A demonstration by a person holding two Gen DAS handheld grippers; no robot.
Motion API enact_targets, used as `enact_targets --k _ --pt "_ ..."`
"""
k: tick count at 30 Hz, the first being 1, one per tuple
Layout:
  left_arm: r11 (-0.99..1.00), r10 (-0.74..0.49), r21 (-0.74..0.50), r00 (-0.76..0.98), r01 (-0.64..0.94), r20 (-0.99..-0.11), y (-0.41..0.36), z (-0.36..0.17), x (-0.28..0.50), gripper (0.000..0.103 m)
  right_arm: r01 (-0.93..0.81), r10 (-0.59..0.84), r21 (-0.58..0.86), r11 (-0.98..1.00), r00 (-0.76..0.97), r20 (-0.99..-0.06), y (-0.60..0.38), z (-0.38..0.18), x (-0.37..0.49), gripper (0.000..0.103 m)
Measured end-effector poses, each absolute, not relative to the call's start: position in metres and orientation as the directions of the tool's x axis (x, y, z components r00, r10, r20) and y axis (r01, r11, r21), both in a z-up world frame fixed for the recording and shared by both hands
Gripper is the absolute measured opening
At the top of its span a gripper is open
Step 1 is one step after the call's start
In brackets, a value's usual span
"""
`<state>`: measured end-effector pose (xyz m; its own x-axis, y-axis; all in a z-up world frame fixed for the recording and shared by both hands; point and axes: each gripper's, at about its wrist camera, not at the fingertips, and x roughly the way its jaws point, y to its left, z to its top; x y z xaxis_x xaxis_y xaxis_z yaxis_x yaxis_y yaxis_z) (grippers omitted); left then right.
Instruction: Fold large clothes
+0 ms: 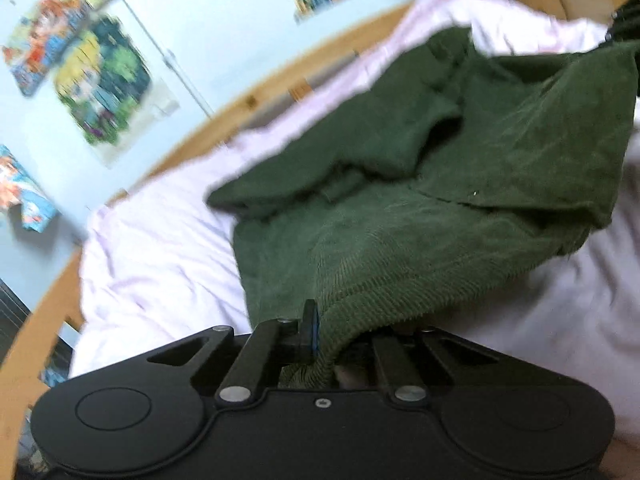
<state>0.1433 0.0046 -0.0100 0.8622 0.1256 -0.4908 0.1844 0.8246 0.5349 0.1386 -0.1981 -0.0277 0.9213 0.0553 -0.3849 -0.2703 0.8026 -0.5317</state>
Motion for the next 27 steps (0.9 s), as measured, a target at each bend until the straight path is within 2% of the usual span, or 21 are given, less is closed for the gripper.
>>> enact_targets --k 4,7,13,16,19,24,27 --pt "0.840 0.094 0.515 0.890 0.170 -0.447 0.005 0.029 0.113 0.004 -0.245 0.063 -0.553 0.796 0.943 -0.328 -0.199 0.007 0.106 0.006" --pt "0.850 0.065 0.492 0.890 0.187 -0.451 0.009 0.056 0.079 0.004 -0.260 0.091 -0.572 0.778 0.947 -0.307 -0.200 0.034 0.073 0.006" --pt "0.893 0.026 0.391 0.842 0.222 -0.539 0.021 0.087 0.034 0.005 -0.372 0.161 -0.582 0.724 0.910 -0.381 -0.202 0.057 0.022 0.006" --pt "0.915 0.008 0.334 0.817 0.227 -0.577 0.028 0.091 0.052 0.005 -0.404 0.179 -0.577 0.710 0.896 -0.408 -0.198 0.058 0.029 0.007" --pt "0.912 0.016 0.341 0.811 0.227 -0.585 0.027 0.097 0.090 0.005 -0.393 0.178 -0.568 0.723 0.901 -0.396 -0.191 0.059 0.056 0.007" --pt "0.909 0.028 0.334 0.763 0.250 -0.646 0.031 0.101 0.191 0.007 -0.394 0.178 -0.511 0.764 0.890 -0.419 -0.186 0.046 0.131 0.007" --pt "0.911 0.017 0.314 0.736 0.267 -0.677 0.038 0.088 0.247 0.008 -0.406 0.188 -0.416 0.814 0.861 -0.473 -0.187 0.026 0.186 0.008"
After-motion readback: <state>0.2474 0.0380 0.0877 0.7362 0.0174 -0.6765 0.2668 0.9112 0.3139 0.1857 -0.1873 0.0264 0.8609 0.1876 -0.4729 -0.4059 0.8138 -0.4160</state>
